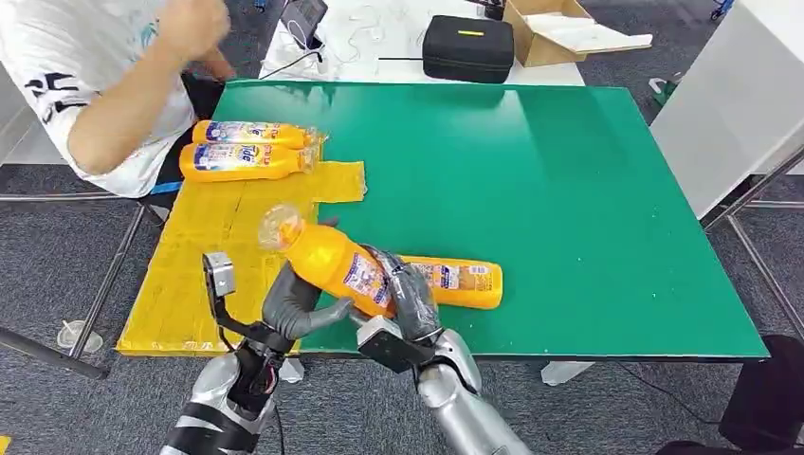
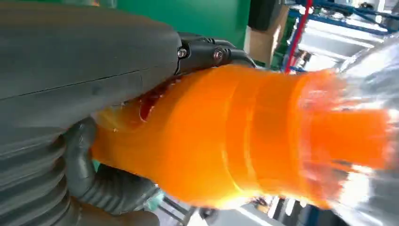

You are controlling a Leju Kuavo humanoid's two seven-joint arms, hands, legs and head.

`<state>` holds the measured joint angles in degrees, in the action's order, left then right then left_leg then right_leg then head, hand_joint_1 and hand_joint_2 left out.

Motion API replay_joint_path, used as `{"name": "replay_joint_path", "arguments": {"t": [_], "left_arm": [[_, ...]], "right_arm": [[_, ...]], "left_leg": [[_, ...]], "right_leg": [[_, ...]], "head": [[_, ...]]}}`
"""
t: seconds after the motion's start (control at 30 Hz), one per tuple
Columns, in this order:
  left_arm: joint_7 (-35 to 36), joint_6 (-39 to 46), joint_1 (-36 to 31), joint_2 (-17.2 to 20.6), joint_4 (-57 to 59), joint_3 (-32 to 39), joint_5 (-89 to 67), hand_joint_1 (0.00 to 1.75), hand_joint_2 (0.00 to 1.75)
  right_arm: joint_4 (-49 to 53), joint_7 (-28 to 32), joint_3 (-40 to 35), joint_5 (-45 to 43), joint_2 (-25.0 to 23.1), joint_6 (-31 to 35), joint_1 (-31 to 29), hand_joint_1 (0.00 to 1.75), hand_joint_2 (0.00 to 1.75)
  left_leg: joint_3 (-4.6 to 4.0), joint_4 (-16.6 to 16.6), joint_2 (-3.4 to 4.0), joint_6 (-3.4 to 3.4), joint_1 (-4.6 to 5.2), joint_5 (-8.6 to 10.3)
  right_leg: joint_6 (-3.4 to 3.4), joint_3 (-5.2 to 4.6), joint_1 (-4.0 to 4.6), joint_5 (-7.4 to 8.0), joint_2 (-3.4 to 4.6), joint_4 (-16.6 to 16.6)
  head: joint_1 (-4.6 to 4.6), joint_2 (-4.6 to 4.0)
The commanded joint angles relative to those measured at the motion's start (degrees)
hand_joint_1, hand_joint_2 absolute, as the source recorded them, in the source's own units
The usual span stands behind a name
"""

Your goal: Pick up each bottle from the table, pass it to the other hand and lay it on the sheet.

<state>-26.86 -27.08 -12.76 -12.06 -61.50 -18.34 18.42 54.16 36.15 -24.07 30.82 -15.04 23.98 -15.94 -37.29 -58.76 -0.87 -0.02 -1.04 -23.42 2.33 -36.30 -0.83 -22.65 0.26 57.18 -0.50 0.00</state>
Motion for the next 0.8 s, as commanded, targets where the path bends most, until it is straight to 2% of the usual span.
{"name": "replay_joint_path", "arguments": {"t": [0.03,0.1,0.13,0.17,0.2,0.3,0.37,0.43,0.47,0.5,0.6,0.63,0.67,0.7,0.8], "left_arm": [[1.02,0.93,-4.65,1.73,7.67,-2.5,-0.17,0.0,1.75],[1.12,0.65,-4.73,1.65,7.88,-2.42,0.23,0.0,1.75],[1.63,-1.22,-4.67,1.45,8.07,-1.84,2.37,0.0,1.75],[1.63,-1.22,-4.67,1.45,8.07,-1.84,2.37,0.0,1.75],[1.29,-1.48,-4.57,1.48,7.71,-1.67,2.78,0.0,1.75],[1.88,-2.81,-4.13,1.08,6.64,-0.86,5.55,0.0,1.75],[1.88,-2.81,-4.13,1.08,6.64,-0.86,5.55,0.0,1.75],[1.88,-2.81,-4.13,1.08,6.64,-0.86,5.55,0.0,1.75],[1.88,-2.81,-4.13,1.08,6.64,-0.86,5.55,0.0,1.75],[1.88,-2.81,-4.13,1.08,6.64,-0.86,5.55,0.0,1.75],[1.89,-3.22,-3.13,0.52,4.42,0.32,7.76,0.03,1.75],[1.74,-3.45,-2.81,0.36,3.42,0.47,8.19,0.75,1.75],[1.93,-3.27,-2.63,0.33,3.03,0.64,8.39,1.55,1.75],[2.1,-3.34,-2.2,0.44,1.9,0.49,8.35,1.75,1.75],[0.99,-0.86,-1.8,0.87,1.32,-0.35,4.82,1.75,1.75]], "right_arm": [[-10.35,-1.68,-5.19,0.73,-0.7,0.01,-4.78,1.75,1.75],[-11.54,-1.4,-5.68,0.67,-0.85,0.48,-4.93,1.75,1.75],[-12.6,-1.73,-6.4,0.86,-0.81,-0.26,-5.24,1.75,1.75],[-12.6,-1.73,-6.4,0.86,-0.81,-0.26,-5.24,1.75,1.75],[-13.62,-2.01,-6.67,0.71,-0.94,-1.08,-5.48,1.75,1.75],[-15.41,-2.32,-7.06,0.88,-1.14,-1.27,-5.67,1.75,1.75],[-15.41,-2.32,-7.06,0.88,-1.14,-1.27,-5.67,1.75,1.75],[-15.41,-2.32,-7.06,0.88,-1.14,-1.27,-5.67,1.75,1.75],[-15.41,-2.32,-7.06,0.88,-1.14,-1.27,-5.67,1.75,1.75],[-15.41,-2.32,-7.06,0.88,-1.14,-1.27,-5.67,1.75,1.75],[-16.49,-3.57,-7.66,1.53,-1.06,-1.99,-5.96,1.75,1.75],[-16.6,-3.38,-7.65,1.38,-1.1,-2.15,-5.9,1.75,1.75],[-16.72,-3.55,-7.58,1.28,-1.09,-2.28,-5.88,1.75,1.75],[-16.78,-3.64,-7.63,1.35,-1.03,-2.23,-5.82,1.75,1.75],[-16.09,-3.79,-6.84,0.63,-1.01,-2.16,-5.6,1.75,1.75]], "left_leg": [[0.31,0.06,0.14,0.04,0.01,-0.07],[0.21,0.07,0.11,0.03,0.01,-0.03],[0.54,0.12,0.22,0.06,0.0,-0.12],[0.27,0.07,0.1,0.03,-0.01,-0.05],[0.43,0.1,0.14,0.06,0.01,-0.09],[0.22,0.06,0.09,0.03,0.01,-0.04],[0.48,0.08,0.13,0.06,-0.01,-0.13],[0.14,0.03,0.04,0.01,-0.02,-0.03],[0.47,0.07,0.11,0.05,-0.03,-0.13],[0.19,0.04,0.04,0.03,-0.01,-0.04],[0.2,0.04,0.05,0.03,0.0,-0.04],[0.34,0.06,0.08,0.05,0.0,-0.08],[0.24,0.03,0.05,0.04,-0.01,-0.07],[0.13,0.02,0.02,0.02,-0.01,-0.03],[0.28,0.02,0.03,0.05,-0.02,-0.09]], "right_leg": [[-0.1,0.28,0.03,-0.04,0.04,-0.05],[-0.07,0.19,0.02,-0.01,0.05,-0.06],[-0.15,0.49,0.06,-0.06,0.09,-0.13],[-0.08,0.25,0.04,-0.02,0.03,-0.08],[-0.12,0.4,0.04,-0.07,0.02,-0.1],[-0.07,0.19,0.02,-0.03,0.04,-0.06],[-0.14,0.45,0.07,-0.1,0.02,-0.09],[-0.06,0.12,0.04,-0.02,-0.01,-0.05],[-0.14,0.44,0.08,-0.11,-0.01,-0.09],[-0.07,0.18,0.04,-0.04,-0.02,-0.05],[-0.07,0.17,0.03,-0.04,-0.01,-0.05],[-0.1,0.31,0.04,-0.07,-0.01,-0.07],[-0.08,0.22,0.04,-0.06,-0.02,-0.04],[-0.06,0.12,0.03,-0.03,-0.02,-0.04],[-0.1,0.28,0.05,-0.1,-0.07,-0.04]], "head": [[0.0,0.0],[0.0,0.0],[0.0,0.0],[0.02,0.0],[0.0,0.0],[0.0,0.0],[0.0,0.0],[0.0,0.0],[-0.02,0.0],[0.0,0.0],[0.0,0.0],[0.0,0.0],[0.0,0.0],[0.0,0.0],[0.0,0.0]]}}
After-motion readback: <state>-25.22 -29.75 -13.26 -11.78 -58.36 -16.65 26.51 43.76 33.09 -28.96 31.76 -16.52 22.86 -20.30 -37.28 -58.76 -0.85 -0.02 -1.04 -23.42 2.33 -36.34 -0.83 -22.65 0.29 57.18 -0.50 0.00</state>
